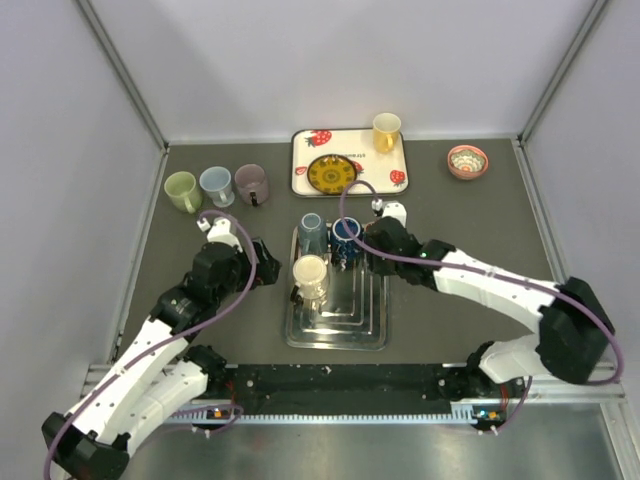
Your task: Turn the mug right side up
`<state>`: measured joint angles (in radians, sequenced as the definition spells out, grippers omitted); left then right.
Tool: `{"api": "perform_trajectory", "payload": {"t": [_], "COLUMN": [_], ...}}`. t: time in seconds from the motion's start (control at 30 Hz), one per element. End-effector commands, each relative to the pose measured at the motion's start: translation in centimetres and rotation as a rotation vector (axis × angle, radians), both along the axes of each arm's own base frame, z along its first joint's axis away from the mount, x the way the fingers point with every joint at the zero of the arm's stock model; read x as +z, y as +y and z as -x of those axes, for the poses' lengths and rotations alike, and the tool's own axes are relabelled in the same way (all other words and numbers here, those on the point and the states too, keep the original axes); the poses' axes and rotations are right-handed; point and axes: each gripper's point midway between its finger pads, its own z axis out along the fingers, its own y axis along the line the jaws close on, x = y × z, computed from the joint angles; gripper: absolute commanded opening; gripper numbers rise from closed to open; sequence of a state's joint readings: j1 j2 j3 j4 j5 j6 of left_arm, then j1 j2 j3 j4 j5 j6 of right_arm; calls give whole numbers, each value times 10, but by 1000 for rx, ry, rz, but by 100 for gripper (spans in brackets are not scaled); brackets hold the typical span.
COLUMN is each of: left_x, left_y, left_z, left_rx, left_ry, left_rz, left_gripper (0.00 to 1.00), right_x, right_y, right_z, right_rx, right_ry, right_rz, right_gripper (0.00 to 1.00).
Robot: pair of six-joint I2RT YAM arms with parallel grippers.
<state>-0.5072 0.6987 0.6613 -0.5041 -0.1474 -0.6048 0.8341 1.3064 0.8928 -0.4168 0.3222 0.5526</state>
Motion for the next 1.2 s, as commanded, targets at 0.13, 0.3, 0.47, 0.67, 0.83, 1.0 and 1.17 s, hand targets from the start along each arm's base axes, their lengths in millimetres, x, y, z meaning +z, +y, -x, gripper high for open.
{"api": "perform_trajectory", "payload": {"t": [0.13,0.3,0.47,0.67,0.83,1.0,1.17], "left_x": [-13,-14,-15,-19,-20,-20,-22], "left_y": [-9,-8,-8,-9,-11,-10,-11], "left_z": [14,13,9,7,6,7,7], "left_rx": [-48,-45,-40,-44,-46,-47,-46], "left_ry": [5,-7,-8,2,0,1,6], "left_rz": [71,70,54,48,52,50,57], "left_gripper": [96,95,95,95,95,95,95], "right_x": [-10,-19,-28,-36,-43,-45,-44], "right_y": [-5,-5,-8,-6,-7,-7,-11], "right_z": [-54,-69,-79,-83,-87,-88,-87], "right_rx": [-126,-173,-201,-214,-230,-228,-230], "right_ry": [-5,1,13,26,35,37,32], "right_rz": [126,149,192,209,222,229,241], "right_gripper": [43,40,36,34,31,25,14]}}
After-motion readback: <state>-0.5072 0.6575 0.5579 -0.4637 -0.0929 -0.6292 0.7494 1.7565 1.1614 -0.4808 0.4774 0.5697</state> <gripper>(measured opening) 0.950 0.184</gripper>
